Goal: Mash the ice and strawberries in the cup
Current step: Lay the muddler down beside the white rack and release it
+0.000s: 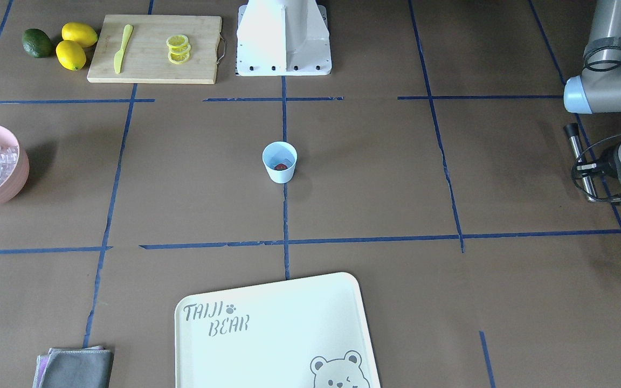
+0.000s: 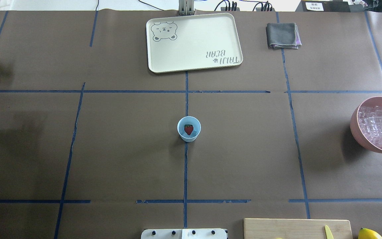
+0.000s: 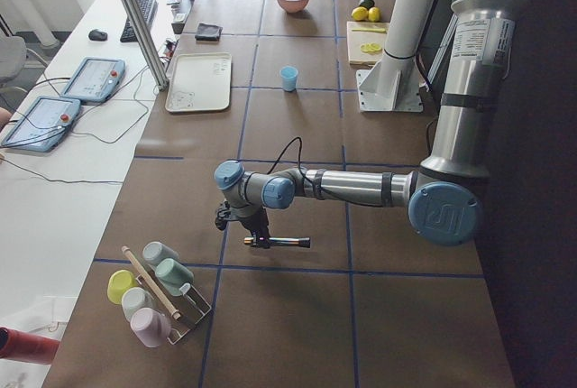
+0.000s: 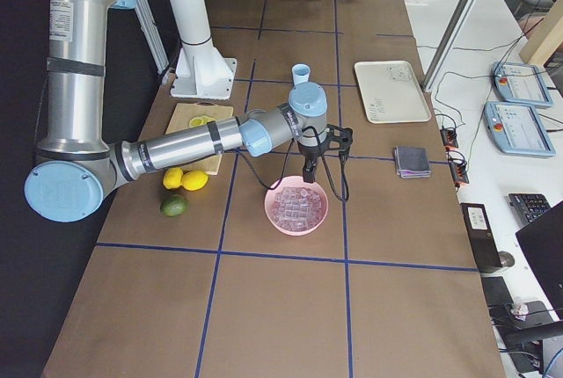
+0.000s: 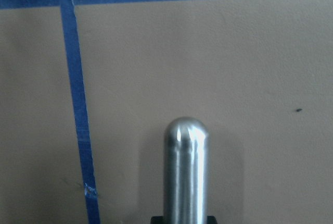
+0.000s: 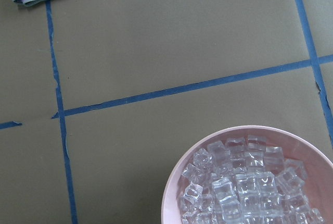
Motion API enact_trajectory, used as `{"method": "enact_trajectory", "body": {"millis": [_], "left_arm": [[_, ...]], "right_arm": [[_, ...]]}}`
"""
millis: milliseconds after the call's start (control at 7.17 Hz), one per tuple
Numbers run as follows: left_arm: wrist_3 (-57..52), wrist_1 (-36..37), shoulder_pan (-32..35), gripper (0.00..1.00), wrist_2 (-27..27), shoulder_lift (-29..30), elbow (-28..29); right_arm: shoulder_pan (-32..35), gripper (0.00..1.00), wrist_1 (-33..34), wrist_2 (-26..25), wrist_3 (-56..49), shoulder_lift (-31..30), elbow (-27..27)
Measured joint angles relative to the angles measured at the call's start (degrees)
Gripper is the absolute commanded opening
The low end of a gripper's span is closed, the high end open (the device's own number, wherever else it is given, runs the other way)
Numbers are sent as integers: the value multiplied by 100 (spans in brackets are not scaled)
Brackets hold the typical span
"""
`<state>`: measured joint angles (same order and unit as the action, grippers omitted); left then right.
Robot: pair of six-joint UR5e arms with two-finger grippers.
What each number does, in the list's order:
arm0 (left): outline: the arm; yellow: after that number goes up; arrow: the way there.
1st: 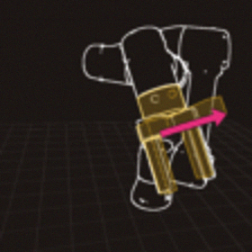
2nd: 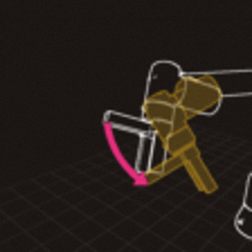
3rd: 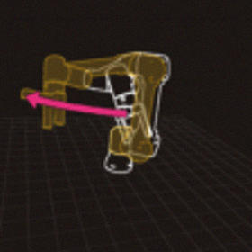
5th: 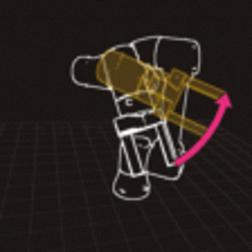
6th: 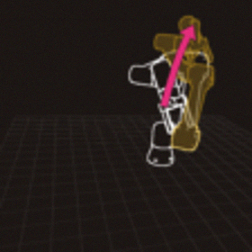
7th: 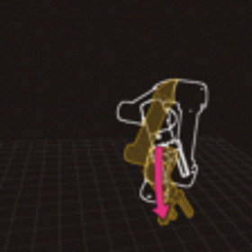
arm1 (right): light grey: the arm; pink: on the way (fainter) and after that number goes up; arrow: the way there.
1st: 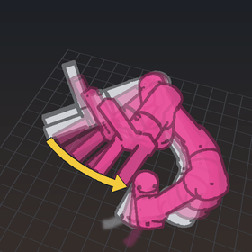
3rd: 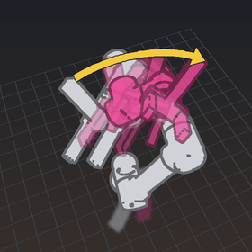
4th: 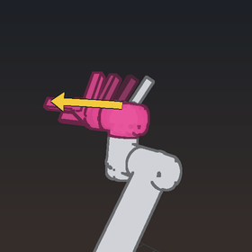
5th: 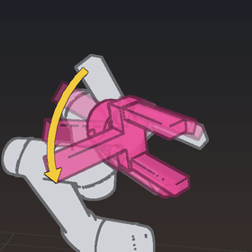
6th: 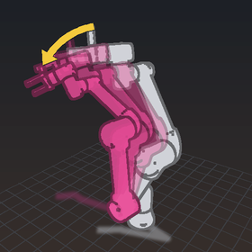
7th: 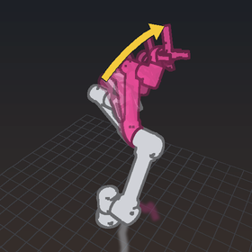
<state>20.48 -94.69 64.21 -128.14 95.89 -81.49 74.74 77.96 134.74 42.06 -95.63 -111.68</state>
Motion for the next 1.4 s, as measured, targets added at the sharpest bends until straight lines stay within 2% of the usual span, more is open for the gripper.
{"method": "enact_trajectory", "body": {"millis": [140,419,558,837,977,1116,1256,1395], "left_arm": [[2,2,-2,32,0,0,5],[8,3,-4,56,0,-1,12],[6,3,-5,63,0,-1,14],[-7,1,-5,70,6,-1,11],[-9,-3,-5,95,8,1,0],[-7,-1,-4,100,8,3,-57],[-12,20,13,100,14,-24,-284],[-25,57,63,100,18,-131,-744]], "right_arm": [[-2,100,0,0,0,0,16],[-3,100,0,0,-4,4,36],[-3,100,0,0,-4,4,38],[-4,100,0,0,-5,11,63],[-4,100,0,0,-5,18,74],[-3,100,0,1,-5,25,78],[-2,100,0,17,-7,38,80],[16,100,9,40,-38,44,79]]}}
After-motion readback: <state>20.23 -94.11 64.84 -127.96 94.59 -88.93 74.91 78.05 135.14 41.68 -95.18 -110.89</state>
